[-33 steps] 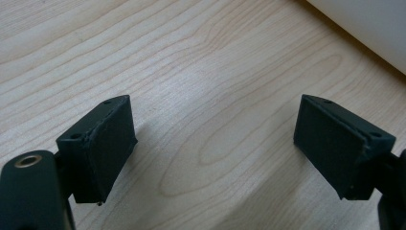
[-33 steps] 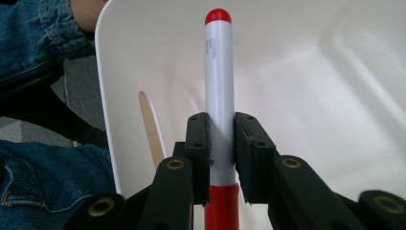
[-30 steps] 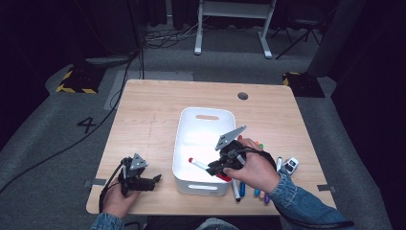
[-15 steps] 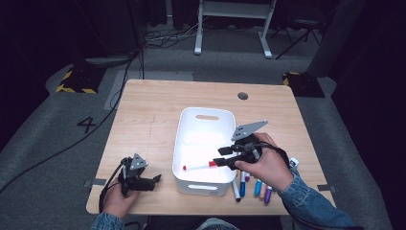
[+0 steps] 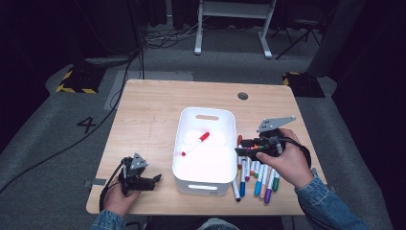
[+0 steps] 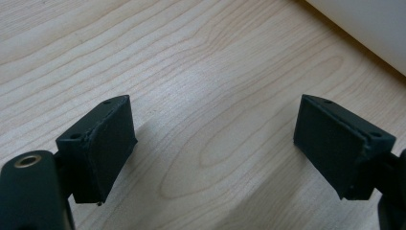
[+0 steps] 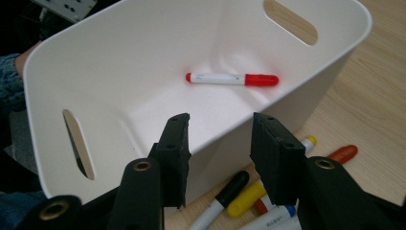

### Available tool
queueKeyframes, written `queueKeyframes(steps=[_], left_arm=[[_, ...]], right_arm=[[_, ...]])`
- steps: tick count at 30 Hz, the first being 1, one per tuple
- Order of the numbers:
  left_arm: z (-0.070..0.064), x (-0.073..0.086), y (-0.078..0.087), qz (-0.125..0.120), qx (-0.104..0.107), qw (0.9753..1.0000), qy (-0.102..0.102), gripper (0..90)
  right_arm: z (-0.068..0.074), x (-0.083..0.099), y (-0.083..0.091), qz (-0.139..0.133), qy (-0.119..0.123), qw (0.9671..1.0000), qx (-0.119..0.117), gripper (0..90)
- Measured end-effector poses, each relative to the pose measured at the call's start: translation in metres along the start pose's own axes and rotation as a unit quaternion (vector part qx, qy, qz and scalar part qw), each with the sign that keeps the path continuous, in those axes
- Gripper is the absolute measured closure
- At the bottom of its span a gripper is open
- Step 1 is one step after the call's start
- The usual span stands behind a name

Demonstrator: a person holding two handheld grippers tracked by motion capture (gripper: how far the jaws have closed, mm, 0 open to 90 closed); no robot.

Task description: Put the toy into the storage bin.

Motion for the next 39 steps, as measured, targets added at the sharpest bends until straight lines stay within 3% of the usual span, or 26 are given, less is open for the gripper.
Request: queueKeyframes(steps=[11,22,34,39], left_arm=[[0.0,0.0,0.0,0.0,0.0,1.0,0.0,14.4],[0.0,0.0,0.0,0.0,0.0,1.0,0.0,14.4],[0.0,0.0,0.0,0.0,0.0,1.0,0.0,14.4],[0.0,0.0,0.0,0.0,0.0,1.0,0.0,14.4]], right_arm=[[-0.044,0.027,0.002,0.018,-0.055,0.9972,0.047,58.3],[-0.084,0.056,-0.012,0.052,-0.106,0.9891,0.088,58.0],[-0.105,0.084,-0.043,0.101,-0.134,0.981,0.097,57.0],[-0.109,0.09,-0.051,0.111,-0.139,0.9797,0.093,56.8]])
Point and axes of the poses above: each handheld gripper's, and its own axes: y roughly backward along the jaws, x roughly out of its underside, z roughly to its left, the point moved 1 cm from there along -y, roughly forward along the jaws, and after that the axes turned 8 degrees about z, right-handed, at the moved point
